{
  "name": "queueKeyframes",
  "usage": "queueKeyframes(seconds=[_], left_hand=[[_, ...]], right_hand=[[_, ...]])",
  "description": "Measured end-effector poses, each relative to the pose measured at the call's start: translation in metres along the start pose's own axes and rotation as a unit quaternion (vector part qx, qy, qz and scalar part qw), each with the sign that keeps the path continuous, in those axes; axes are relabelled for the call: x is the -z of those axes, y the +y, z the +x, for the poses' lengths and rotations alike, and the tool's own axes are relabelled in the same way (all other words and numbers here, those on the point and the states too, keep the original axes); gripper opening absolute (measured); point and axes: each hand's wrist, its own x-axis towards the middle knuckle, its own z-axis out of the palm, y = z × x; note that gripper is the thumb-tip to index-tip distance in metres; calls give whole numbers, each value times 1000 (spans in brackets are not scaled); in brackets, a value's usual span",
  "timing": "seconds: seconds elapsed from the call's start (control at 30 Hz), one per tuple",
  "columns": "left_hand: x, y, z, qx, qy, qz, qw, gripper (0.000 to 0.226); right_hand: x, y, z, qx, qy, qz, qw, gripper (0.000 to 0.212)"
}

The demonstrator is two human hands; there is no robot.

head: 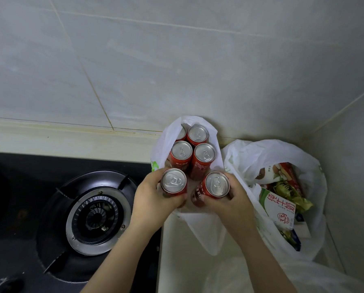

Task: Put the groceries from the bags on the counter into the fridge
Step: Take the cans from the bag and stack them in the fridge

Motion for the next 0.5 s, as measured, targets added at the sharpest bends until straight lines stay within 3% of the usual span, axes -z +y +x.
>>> queueKeyframes(seconds=[0.13, 0.37, 0.5], left_hand=[[12, 18, -6, -16, 15, -58, 998, 52], [37, 70, -25, -62, 18, -188, 980, 57], [57, 110, -44, -103, 1, -260, 960, 52]], right_hand=[[9, -21, -7, 41, 1, 25, 999, 34], [21, -72, -25, 91, 46, 90, 991, 51], [30, -116, -43, 162, 49, 137, 976, 44]])
